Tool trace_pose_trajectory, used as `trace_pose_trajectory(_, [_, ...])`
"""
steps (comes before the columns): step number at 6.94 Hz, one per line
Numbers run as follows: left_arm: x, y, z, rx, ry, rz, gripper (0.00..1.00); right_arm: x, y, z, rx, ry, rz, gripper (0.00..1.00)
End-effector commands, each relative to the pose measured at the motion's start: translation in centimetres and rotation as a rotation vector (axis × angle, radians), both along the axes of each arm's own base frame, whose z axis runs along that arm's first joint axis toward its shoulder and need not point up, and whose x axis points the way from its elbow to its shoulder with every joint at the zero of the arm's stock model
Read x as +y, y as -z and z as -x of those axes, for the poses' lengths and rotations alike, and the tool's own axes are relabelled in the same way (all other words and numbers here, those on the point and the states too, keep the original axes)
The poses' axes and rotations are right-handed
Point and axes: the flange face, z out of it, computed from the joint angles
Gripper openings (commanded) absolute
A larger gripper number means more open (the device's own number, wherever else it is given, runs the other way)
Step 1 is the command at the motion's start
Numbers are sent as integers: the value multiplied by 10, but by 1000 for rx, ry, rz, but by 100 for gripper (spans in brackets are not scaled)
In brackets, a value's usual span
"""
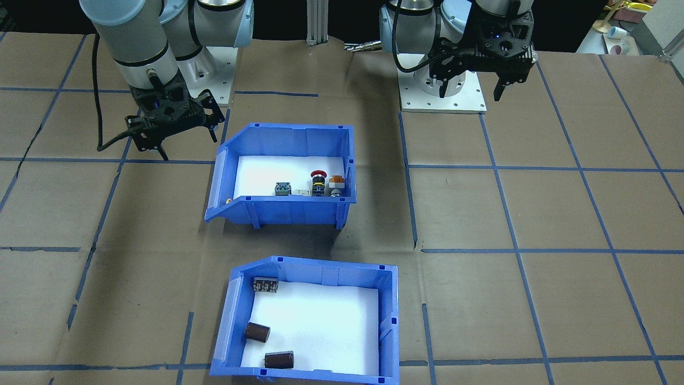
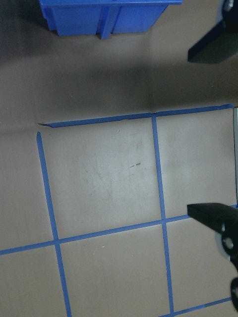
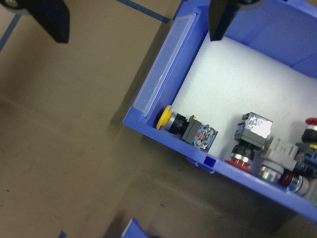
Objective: Place battery box in front
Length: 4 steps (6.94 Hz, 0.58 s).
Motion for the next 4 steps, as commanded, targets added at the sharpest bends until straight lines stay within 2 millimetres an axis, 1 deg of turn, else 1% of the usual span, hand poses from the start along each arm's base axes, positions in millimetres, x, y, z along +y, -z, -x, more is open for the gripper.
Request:
trace_pose_trajectory(1, [0,-1,0,0,1,5,99,-21,-36,1,-8,263,-36,100])
trace_pose_trajectory(2, [0,-1,0,0,6,4,99,-36,-61,2,-6,351,-65,100])
trace_pose_trajectory(3, [-1,-1,0,0,8,6,99,-51,-75,3,11,409,-81,100])
trace_pose_trajectory(4, [-1,-1,0,1,11,6,99,-57,-76,4,25,428,-83,100])
